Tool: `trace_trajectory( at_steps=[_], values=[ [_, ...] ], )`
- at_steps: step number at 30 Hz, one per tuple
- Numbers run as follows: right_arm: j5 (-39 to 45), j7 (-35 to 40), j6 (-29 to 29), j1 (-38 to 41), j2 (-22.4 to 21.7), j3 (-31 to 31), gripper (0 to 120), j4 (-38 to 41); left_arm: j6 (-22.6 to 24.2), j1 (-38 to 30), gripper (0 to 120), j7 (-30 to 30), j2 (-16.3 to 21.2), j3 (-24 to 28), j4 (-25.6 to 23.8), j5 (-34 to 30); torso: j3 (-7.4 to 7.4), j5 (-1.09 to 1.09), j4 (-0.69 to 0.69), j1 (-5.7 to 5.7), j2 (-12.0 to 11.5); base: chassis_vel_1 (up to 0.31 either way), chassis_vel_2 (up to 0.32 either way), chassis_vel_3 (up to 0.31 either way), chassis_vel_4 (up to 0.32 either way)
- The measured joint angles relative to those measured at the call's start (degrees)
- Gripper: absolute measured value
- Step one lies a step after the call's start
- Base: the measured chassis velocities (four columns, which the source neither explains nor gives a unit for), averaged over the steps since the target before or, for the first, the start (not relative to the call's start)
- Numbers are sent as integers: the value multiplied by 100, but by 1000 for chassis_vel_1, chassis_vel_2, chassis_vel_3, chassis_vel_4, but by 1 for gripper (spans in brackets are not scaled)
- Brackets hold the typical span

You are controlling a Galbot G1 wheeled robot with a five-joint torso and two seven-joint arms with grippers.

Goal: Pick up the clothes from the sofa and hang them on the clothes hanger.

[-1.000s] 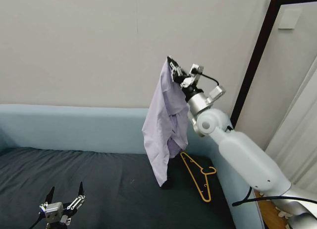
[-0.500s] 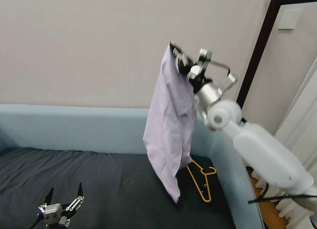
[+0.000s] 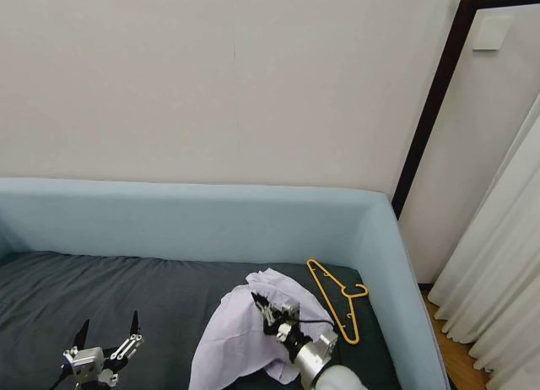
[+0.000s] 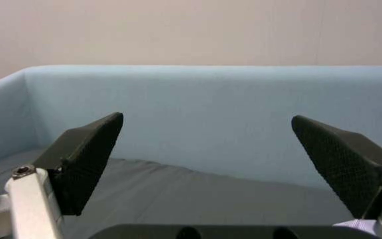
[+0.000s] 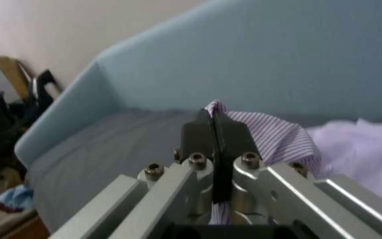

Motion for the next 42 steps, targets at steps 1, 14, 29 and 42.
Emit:
trace_trajectory(
  at_steps=[1,14,29,42],
  values=[
    [-59,49,-105,-71,31,-22,0,-8,0,0,100,-1,3,-10,2,0,0,1,-1,0,0,0,0,0,0],
    [533,755,-2159,-502,-125,146,42,966,0,-78,100,-27,120,-71,83,-90,1,1,-1,0,0,0,0,0,0],
    [1966,3023,-3074,323,354,1146,98,649,27,-172,100,-26,231,-53,116,-106,2,2,-2,1,-1,0,0,0,0],
    [443,2041,-2479,710,1170,1103,100,-1159,36,-135,100,-27,242,-165,119,-131,1,0,-1,1,-1,0,0,0,0]
  ],
)
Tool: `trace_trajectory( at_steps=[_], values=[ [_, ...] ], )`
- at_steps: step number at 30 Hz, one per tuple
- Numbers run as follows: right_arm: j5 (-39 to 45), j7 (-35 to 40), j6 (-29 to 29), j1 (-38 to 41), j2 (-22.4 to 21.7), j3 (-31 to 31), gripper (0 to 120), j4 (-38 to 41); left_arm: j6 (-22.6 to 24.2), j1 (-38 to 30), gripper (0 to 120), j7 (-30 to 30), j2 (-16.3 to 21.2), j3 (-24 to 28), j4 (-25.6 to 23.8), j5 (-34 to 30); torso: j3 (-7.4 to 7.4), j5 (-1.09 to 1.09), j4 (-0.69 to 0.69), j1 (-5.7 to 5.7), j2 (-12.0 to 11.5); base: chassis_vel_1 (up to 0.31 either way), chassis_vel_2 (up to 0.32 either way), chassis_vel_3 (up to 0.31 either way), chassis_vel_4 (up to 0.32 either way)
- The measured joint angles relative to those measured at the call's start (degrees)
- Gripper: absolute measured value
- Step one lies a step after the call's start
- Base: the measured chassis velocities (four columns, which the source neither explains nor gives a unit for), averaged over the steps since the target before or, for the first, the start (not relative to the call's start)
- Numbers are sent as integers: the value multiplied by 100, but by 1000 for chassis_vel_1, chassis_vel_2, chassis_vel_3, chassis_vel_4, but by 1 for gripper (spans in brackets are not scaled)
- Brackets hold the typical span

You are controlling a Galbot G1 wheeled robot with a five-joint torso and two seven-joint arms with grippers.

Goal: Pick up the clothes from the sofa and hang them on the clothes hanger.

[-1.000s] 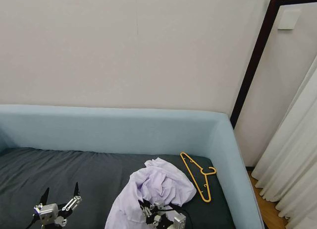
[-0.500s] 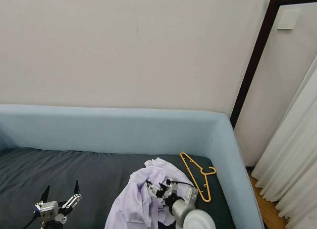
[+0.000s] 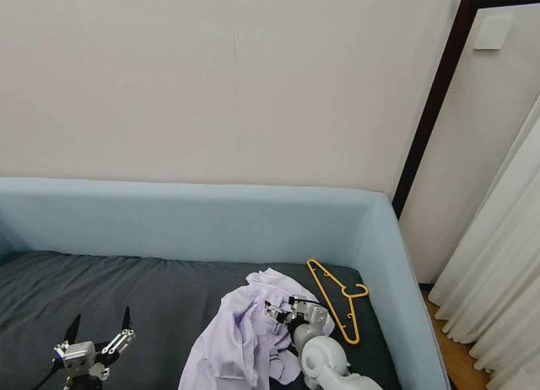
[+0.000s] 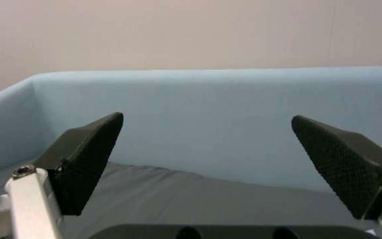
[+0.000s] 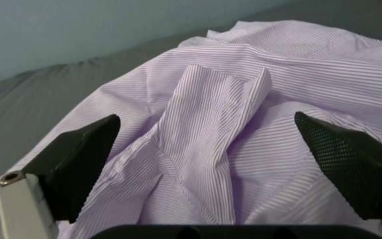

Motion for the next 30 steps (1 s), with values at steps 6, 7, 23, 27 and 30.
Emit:
trace_trajectory(
  at_steps=[6,7,23,27,30],
  values=[
    [-928,271,68,90,230,-139,97,-452,-29,41,100,-1,8,-66,13,-51,0,1,0,0,0,0,0,0,0],
    [-1040,283,71,85,245,-155,95,-488,-36,44,100,-1,8,-73,17,-55,0,1,0,0,0,0,0,0,0],
    [-1493,-254,447,-53,213,-201,43,-629,-62,58,100,-10,-21,-63,27,-43,-1,1,0,0,0,0,0,0,0],
    [-1496,-362,464,-54,165,-210,25,-629,-62,59,100,-18,-23,-69,23,-40,-1,1,0,0,0,0,0,0,0],
    [-1496,-393,465,-57,134,-221,16,-619,-62,62,100,-22,-22,-75,18,-38,-1,1,0,0,0,0,0,0,0]
  ],
)
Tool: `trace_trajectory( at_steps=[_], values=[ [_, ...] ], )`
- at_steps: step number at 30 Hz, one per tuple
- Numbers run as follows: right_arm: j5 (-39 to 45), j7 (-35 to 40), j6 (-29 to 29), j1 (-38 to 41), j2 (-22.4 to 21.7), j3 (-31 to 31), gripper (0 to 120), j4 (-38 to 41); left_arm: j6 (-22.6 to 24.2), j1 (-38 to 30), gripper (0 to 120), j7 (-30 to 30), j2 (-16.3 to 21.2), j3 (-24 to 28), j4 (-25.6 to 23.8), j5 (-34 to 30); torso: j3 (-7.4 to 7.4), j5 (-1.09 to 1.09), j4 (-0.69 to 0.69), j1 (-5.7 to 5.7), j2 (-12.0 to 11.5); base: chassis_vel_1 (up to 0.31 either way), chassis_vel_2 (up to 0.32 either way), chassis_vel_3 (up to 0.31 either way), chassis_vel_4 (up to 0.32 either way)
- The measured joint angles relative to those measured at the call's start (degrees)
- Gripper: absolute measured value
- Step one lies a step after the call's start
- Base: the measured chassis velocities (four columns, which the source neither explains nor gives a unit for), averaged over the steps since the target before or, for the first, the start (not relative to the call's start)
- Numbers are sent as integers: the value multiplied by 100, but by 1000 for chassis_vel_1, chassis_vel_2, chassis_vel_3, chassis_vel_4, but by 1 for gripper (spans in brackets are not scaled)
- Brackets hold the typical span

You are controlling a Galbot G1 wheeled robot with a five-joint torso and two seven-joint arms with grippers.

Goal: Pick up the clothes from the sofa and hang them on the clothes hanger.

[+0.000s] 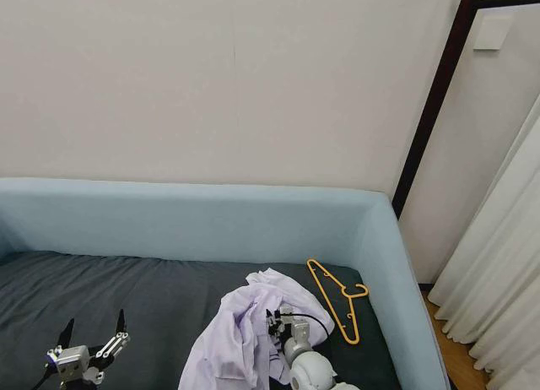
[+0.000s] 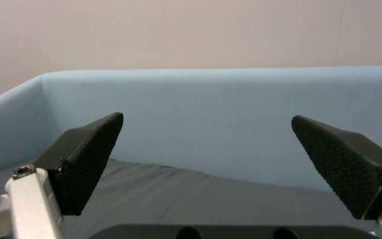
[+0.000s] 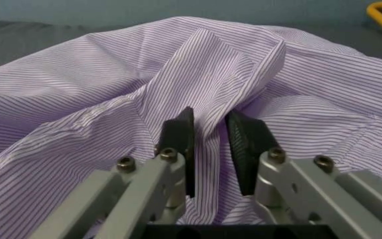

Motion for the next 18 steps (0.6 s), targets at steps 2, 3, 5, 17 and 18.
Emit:
trace_trajectory(
  at_steps=[2,3,5,17,18],
  values=[
    [0,-48,63,-2,-33,-2,7,19,0,4,100,-6,-2,-1,-8,6,0,0,0,0,0,0,0,0,0],
    [4,-102,179,-5,-51,-2,2,36,0,5,100,-12,-7,-1,-9,8,0,0,0,0,0,0,0,0,0],
    [13,-161,287,-11,-69,1,0,61,0,5,100,-17,-9,-1,-10,9,0,0,0,0,0,0,0,0,0],
    [1629,-566,921,251,-1015,49,0,2046,-25,-67,100,-78,-76,56,-33,18,0,1,0,-1,0,0,0,0,0],
    [1841,-636,1001,351,-1126,50,0,2247,-28,-74,100,-82,-80,61,-36,18,0,1,0,0,0,0,0,0,0]
  ],
)
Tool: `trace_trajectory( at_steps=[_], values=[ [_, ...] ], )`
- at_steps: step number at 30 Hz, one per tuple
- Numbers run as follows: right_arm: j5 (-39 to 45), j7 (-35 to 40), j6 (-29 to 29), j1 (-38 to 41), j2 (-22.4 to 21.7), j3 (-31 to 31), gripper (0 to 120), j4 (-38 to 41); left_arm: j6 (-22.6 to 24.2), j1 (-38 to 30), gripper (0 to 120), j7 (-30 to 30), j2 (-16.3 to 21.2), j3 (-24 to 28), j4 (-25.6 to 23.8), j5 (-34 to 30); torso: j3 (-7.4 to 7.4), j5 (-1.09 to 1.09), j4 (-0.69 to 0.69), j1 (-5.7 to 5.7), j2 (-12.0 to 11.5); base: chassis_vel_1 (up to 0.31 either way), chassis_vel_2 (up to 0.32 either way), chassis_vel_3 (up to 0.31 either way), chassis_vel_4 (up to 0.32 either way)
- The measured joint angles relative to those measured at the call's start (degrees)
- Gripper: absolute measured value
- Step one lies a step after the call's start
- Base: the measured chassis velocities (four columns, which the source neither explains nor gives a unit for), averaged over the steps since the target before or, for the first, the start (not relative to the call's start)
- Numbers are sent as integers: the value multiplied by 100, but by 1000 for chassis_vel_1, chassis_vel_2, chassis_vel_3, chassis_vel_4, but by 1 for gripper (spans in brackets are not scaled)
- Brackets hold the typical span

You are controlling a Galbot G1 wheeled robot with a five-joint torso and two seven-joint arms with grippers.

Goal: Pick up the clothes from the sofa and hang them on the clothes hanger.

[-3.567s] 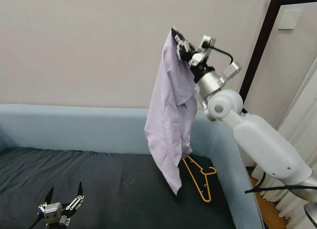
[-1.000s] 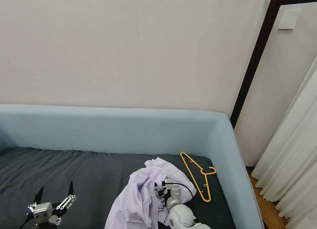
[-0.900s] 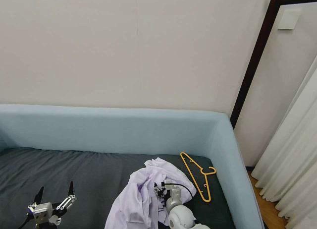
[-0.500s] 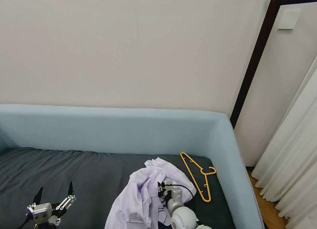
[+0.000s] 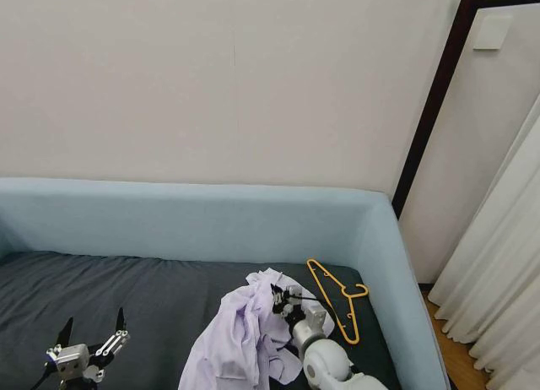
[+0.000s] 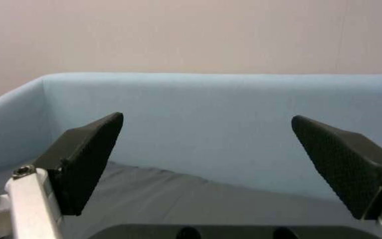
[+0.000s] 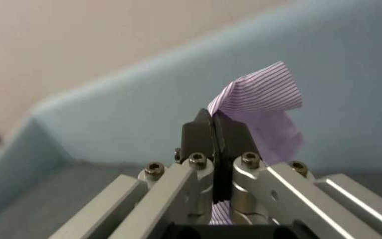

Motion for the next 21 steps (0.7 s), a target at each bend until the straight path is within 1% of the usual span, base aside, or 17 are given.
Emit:
trace_trajectory(
  at_steps=[1,2,5,6,9,11,17,18,21],
  values=[
    [0,0,0,0,0,0,0,0,0,0,100,0,0,0,0,0,0,0,0,0,0,0,0,0,0],
    [303,-63,77,163,-158,0,0,262,-4,-3,100,-4,-2,5,-12,0,0,0,0,0,0,0,0,0,0],
    [932,-238,215,649,-540,7,0,671,-7,-3,100,-22,-5,8,-58,-5,0,0,-1,0,1,0,0,0,0],
    [932,-238,215,649,-540,7,0,671,-7,-3,100,-22,-5,8,-58,-5,0,0,-1,0,1,0,0,0,0],
    [1420,-419,377,1180,-832,10,0,850,-9,-14,100,-41,-14,6,-74,-19,0,0,0,0,1,0,0,0,0],
    [1527,-454,407,1311,-887,10,0,883,-10,-18,100,-42,-16,6,-75,-22,0,0,0,0,1,0,0,0,0],
    [2105,-553,541,2321,-1174,61,0,987,-6,-69,100,-65,-26,-2,-82,-53,0,-1,0,0,1,0,0,0,0],
    [2105,-553,541,2321,-1174,61,0,987,-6,-69,100,-65,-26,-2,-82,-53,0,-1,0,0,1,0,0,0,0],
    [2470,-534,557,2976,-1342,133,0,982,-1,-55,100,-83,-45,-19,-126,-69,0,-1,1,0,0,0,0,0,0]
  ],
)
